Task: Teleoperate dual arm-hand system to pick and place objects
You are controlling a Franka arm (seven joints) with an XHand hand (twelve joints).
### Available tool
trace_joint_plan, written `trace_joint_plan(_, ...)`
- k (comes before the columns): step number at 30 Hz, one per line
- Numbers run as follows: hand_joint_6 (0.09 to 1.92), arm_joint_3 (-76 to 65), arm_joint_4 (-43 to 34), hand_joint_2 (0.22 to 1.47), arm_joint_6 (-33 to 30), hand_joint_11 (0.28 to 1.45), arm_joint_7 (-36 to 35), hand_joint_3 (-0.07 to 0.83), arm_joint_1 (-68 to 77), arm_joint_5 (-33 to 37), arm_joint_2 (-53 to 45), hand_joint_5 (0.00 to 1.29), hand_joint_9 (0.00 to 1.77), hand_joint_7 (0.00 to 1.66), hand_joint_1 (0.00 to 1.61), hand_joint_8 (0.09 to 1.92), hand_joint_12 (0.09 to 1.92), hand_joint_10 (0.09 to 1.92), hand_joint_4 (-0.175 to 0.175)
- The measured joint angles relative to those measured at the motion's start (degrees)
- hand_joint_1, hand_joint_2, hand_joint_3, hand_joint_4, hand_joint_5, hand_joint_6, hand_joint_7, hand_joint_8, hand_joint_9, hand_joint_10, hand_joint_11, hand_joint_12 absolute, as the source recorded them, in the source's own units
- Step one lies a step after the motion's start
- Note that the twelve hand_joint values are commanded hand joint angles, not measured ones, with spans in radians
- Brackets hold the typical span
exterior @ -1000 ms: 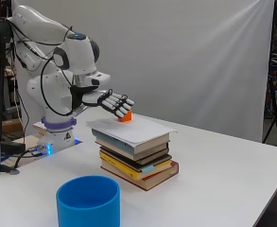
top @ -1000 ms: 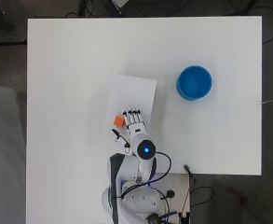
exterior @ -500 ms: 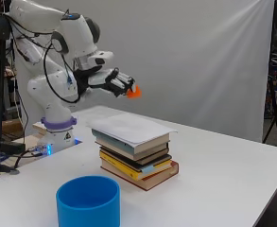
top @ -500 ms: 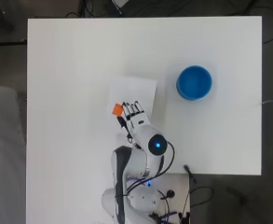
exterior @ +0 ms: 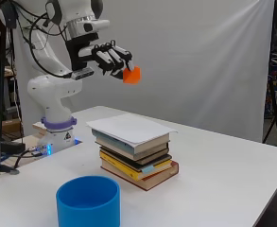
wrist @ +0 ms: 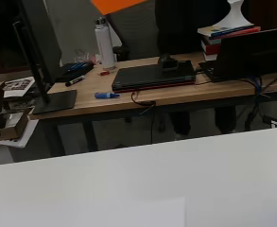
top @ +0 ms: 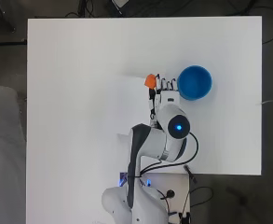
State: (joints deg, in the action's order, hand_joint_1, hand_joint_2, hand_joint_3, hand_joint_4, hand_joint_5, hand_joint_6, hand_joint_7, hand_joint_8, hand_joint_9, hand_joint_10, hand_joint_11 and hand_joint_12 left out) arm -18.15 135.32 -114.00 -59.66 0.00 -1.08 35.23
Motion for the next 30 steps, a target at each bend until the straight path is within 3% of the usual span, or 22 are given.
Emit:
trace_joint_plan(7, 1.36, -13.4, -0.9, 1.23, -4.7, 0.75, -5.0, -0.004, 0.1, 0.5, -6.0, 0.74, 1.15, 0.96, 0.91, 1.75, 1.80, 1.92, 0.175)
trace_joint_plan(13, 1.34, -22.5, -0.2, 1.22, -10.8, 0.74, -9.8, 0.000, 0.8, 3.2, -14.3, 0.76, 1.16, 0.99, 0.91, 1.52, 1.70, 1.75, 0.175)
trace_joint_plan(14, 1.32, -23.9, 0.2, 1.22, -12.1, 0.70, -10.4, 0.002, 0.9, 4.1, -16.2, 0.71, 1.10, 0.95, 1.02, 1.47, 1.64, 1.71, 0.049)
trace_joint_plan(15, 1.31, -24.8, 0.7, 1.23, -13.3, 0.66, -10.9, 0.002, 0.9, 5.0, -17.9, 0.68, 1.05, 0.92, 1.10, 1.44, 1.57, 1.67, -0.052)
trace_joint_plan(16, 1.31, -25.4, 1.4, 1.23, -14.6, 0.63, -11.0, 0.001, 1.0, 5.6, -19.3, 0.66, 1.01, 0.91, 1.15, 1.41, 1.50, 1.63, -0.113)
trace_joint_plan(17, 1.31, -25.5, 2.3, 1.23, -15.7, 0.61, -10.8, 0.001, 1.1, 6.1, -20.2, 0.65, 0.97, 0.90, 1.17, 1.39, 1.43, 1.60, -0.142)
trace_joint_plan(19, 1.31, -25.0, 3.6, 1.24, -17.0, 0.58, -9.9, 0.001, 1.2, 6.4, -20.8, 0.64, 0.91, 0.88, 1.19, 1.39, 1.26, 1.51, -0.159)
trace_joint_plan(20, 1.34, -24.4, 3.7, 1.24, -17.4, 0.58, -9.2, 0.001, 1.3, 6.4, -20.9, 0.63, 0.87, 0.86, 1.17, 1.39, 1.03, 1.34, -0.122)
trace_joint_plan(21, 1.37, -23.8, 3.4, 1.25, -17.7, 0.59, -8.4, 0.002, 1.4, 6.4, -21.2, 0.65, 0.84, 0.80, 1.06, 1.20, 0.71, 1.06, -0.008)
trace_joint_plan(22, 1.39, -23.2, 2.8, 1.25, -17.9, 0.63, -7.8, 0.001, 1.4, 6.4, -21.8, 0.67, 0.84, 0.77, 0.97, 0.99, 0.42, 0.81, 0.076)
trace_joint_plan(23, 1.40, -22.5, 2.0, 1.25, -18.0, 0.66, -7.2, 0.001, 1.4, 6.3, -22.9, 0.68, 0.87, 0.77, 0.92, 0.84, 0.23, 0.62, 0.126)
trace_joint_plan(24, 1.15, -21.7, 0.9, 1.21, -18.2, 0.67, -6.7, -0.005, 1.4, 6.4, -24.3, 0.64, 0.90, 0.79, 0.85, 0.67, 0.12, 0.46, 0.133)
trace_joint_plan(26, 0.56, -20.2, -1.6, 1.14, -18.3, 0.68, -6.3, -0.003, 1.3, 6.6, -28.1, 0.67, 0.95, 0.83, 0.77, 0.39, 0.09, 0.23, 0.117)
trace_joint_plan(27, 0.36, -19.7, -2.9, 1.13, -18.3, 0.68, -5.9, -0.001, 1.3, 6.8, -29.9, 0.70, 0.97, 0.86, 0.75, 0.28, 0.09, 0.15, 0.111)
trace_joint_plan(30, 0.09, -17.8, -8.1, 1.11, -17.4, 0.67, -4.6, 0.000, 0.6, 6.9, -34.5, 0.75, 0.96, 0.88, 0.73, 0.09, 0.09, 0.09, 0.098)
